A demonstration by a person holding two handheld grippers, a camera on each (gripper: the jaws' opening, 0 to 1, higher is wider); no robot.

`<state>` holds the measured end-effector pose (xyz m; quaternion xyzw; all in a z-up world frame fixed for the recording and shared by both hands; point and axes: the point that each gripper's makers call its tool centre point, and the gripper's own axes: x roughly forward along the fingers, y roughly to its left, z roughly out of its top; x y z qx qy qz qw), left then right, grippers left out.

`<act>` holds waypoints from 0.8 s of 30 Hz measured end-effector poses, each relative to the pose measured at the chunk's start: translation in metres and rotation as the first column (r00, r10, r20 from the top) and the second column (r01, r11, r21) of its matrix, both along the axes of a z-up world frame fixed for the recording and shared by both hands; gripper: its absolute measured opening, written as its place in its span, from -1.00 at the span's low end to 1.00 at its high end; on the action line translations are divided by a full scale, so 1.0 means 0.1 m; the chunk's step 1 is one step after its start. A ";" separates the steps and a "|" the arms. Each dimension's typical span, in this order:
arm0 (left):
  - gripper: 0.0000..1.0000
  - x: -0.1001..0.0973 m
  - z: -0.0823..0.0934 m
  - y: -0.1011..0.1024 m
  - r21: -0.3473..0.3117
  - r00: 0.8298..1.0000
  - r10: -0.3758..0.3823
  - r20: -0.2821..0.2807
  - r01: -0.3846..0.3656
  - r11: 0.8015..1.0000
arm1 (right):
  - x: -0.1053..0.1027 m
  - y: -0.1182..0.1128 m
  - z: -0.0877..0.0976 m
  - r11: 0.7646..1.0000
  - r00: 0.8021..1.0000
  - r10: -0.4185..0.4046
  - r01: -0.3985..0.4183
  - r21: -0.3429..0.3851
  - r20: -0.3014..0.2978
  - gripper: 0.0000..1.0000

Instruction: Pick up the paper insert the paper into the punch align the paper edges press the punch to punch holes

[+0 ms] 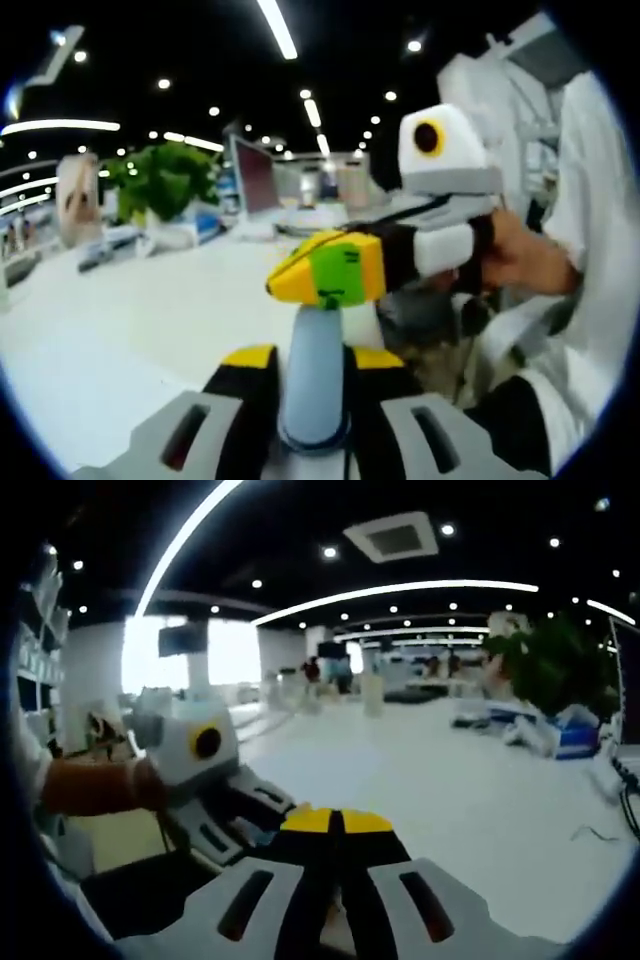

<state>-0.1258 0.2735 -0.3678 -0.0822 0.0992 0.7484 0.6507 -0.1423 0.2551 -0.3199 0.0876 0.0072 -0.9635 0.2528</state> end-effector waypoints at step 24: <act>-0.43 0.00 0.01 0.00 0.003 1.000 0.002 -0.006 -0.002 1.000 | -0.02 -0.01 0.04 1.000 1.000 0.009 -0.009 0.003 -0.013 -0.91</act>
